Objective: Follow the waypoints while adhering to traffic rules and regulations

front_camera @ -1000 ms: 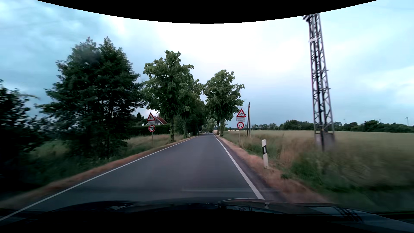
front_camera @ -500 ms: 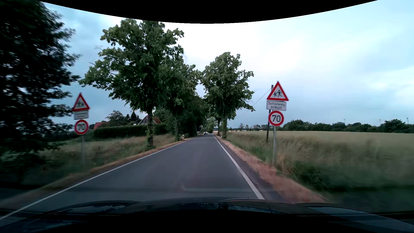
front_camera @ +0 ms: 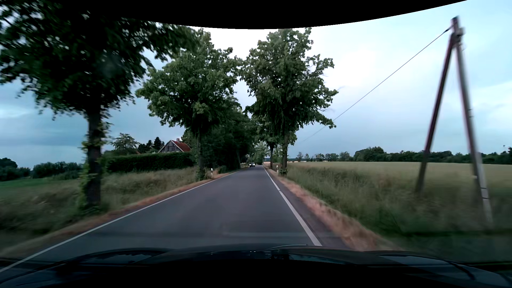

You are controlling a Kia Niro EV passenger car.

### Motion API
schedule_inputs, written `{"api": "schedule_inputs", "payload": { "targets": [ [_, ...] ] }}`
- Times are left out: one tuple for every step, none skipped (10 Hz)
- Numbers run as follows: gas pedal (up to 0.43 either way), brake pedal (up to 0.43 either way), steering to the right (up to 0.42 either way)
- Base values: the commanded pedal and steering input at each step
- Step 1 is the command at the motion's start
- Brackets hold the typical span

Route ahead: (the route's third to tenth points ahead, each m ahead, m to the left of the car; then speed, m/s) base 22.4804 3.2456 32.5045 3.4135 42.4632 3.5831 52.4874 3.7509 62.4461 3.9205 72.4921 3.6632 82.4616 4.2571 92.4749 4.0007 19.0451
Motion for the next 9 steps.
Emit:
{"api": "schedule_inputs", "payload": {
  "targets": [
    [0.157,0.000,-0.002],
    [0.157,0.000,0.001],
    [0.157,0.000,0.000],
    [0.157,0.000,-0.001],
    [0.157,0.000,-0.003],
    [0.150,0.000,-0.006],
    [0.138,0.000,-0.009],
    [0.138,0.000,-0.009],
    [0.138,0.000,-0.008]
  ]
}}
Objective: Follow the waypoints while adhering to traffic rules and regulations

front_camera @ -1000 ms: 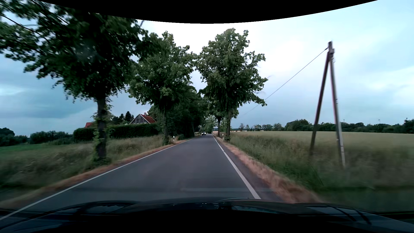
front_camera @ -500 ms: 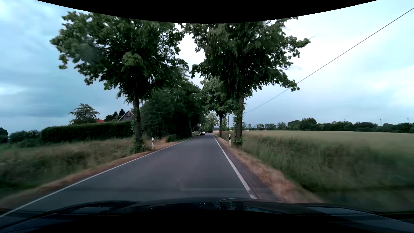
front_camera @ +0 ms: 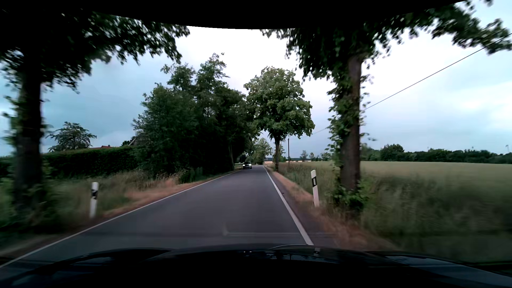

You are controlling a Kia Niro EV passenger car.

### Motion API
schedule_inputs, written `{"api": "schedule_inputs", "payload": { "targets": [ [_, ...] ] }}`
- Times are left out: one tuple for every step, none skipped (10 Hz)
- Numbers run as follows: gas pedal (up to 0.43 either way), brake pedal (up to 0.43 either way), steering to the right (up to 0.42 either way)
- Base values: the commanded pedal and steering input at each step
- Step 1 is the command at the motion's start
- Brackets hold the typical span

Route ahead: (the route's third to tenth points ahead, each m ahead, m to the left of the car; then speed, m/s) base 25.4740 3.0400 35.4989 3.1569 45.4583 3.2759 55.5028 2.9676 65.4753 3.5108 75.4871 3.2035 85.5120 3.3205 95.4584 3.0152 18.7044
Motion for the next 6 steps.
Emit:
{"api": "schedule_inputs", "payload": {
  "targets": [
    [0.138,0.000,-0.008],
    [0.138,0.000,-0.008],
    [0.150,0.000,-0.008],
    [0.150,0.000,-0.008],
    [0.150,0.000,-0.005],
    [0.150,0.000,-0.005]
  ]
}}
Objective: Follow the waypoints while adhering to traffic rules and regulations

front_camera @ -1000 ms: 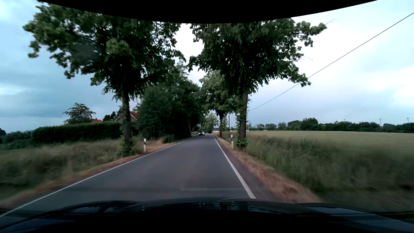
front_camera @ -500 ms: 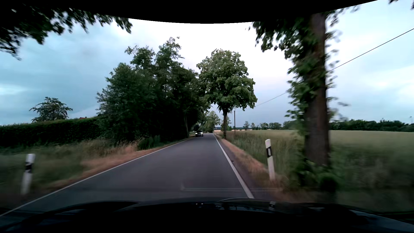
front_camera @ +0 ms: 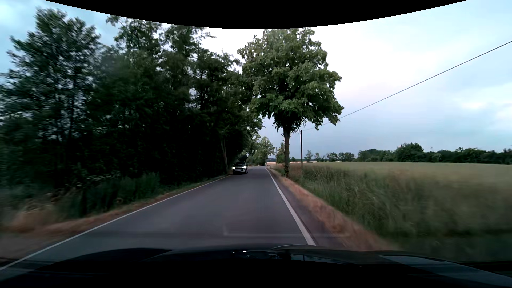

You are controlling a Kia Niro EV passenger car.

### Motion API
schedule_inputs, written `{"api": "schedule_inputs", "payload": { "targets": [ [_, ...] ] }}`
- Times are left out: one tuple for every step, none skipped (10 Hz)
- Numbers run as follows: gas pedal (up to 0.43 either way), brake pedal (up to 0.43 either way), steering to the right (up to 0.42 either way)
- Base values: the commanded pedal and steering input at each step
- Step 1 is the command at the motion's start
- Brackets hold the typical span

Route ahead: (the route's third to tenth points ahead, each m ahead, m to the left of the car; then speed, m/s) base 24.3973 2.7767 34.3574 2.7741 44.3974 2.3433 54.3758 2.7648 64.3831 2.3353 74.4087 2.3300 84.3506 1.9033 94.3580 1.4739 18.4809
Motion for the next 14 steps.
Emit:
{"api": "schedule_inputs", "payload": {
  "targets": [
    [0.150,0.000,-0.005],
    [0.150,0.000,-0.005],
    [0.150,0.000,-0.005],
    [0.150,0.000,-0.005],
    [0.150,0.000,-0.008],
    [0.150,0.000,-0.009],
    [0.150,0.000,-0.009],
    [0.150,0.000,-0.007],
    [0.150,0.000,-0.005],
    [0.150,0.000,-0.005],
    [0.150,0.000,-0.004],
    [0.150,0.000,-0.001],
    [0.150,0.000,0.000],
    [0.150,0.000,0.000]
  ]
}}
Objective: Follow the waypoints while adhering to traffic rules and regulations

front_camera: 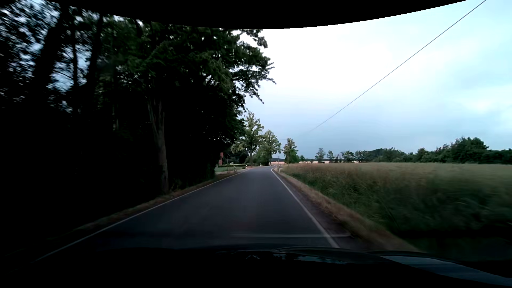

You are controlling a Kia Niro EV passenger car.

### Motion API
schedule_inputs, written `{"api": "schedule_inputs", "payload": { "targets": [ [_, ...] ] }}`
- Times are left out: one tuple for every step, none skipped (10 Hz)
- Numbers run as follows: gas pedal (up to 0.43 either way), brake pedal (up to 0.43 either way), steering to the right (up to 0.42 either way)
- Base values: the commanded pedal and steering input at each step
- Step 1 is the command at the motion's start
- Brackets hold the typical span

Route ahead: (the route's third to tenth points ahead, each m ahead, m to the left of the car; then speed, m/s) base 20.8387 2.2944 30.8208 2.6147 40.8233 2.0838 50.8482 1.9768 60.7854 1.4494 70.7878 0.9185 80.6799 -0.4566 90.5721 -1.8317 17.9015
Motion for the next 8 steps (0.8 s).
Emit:
{"api": "schedule_inputs", "payload": {
  "targets": [
    [0.150,0.000,0.000],
    [0.150,0.000,0.001],
    [0.150,0.000,0.001],
    [0.150,0.000,0.002],
    [0.150,0.000,0.002],
    [0.150,0.000,0.000],
    [0.150,0.000,-0.001],
    [0.138,0.000,0.001]
  ]
}}
